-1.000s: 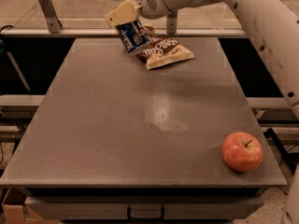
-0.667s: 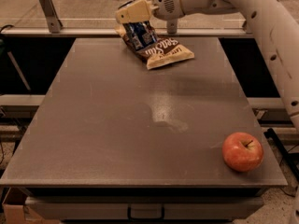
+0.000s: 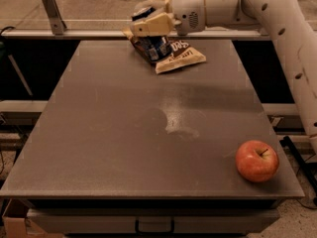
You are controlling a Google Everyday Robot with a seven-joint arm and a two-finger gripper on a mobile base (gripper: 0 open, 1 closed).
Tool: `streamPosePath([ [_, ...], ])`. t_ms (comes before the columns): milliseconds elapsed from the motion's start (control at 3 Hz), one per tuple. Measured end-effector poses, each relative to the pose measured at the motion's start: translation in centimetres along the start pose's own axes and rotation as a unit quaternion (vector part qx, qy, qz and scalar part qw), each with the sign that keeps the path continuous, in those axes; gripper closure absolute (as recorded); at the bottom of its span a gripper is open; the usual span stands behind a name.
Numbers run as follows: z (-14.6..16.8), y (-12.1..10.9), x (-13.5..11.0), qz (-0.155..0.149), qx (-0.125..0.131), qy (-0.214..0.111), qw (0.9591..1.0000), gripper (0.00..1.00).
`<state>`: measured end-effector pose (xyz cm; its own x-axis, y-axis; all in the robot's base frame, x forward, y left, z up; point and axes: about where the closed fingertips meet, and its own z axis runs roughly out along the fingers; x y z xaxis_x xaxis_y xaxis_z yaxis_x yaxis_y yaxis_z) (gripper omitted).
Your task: Place pepsi can upright
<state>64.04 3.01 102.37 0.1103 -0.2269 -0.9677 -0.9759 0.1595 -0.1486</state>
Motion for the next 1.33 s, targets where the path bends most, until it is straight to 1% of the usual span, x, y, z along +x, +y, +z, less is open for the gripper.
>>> streamPosePath([
  [333, 0.3, 0.1, 0.0, 0.000, -0.007, -0.029, 0.9996, 1.00],
  [667, -1.2, 0.4, 1.3, -0.008, -0.022, -0.060, 0.9979, 1.00],
  [1000, -4.2, 0.8, 3.5, -0.020, -0.038, -0.071, 0.9965, 1.00],
  [1333, -6.7, 1.2, 5.6, -0.022, -0.050, -0.089, 0.9945, 1.00],
])
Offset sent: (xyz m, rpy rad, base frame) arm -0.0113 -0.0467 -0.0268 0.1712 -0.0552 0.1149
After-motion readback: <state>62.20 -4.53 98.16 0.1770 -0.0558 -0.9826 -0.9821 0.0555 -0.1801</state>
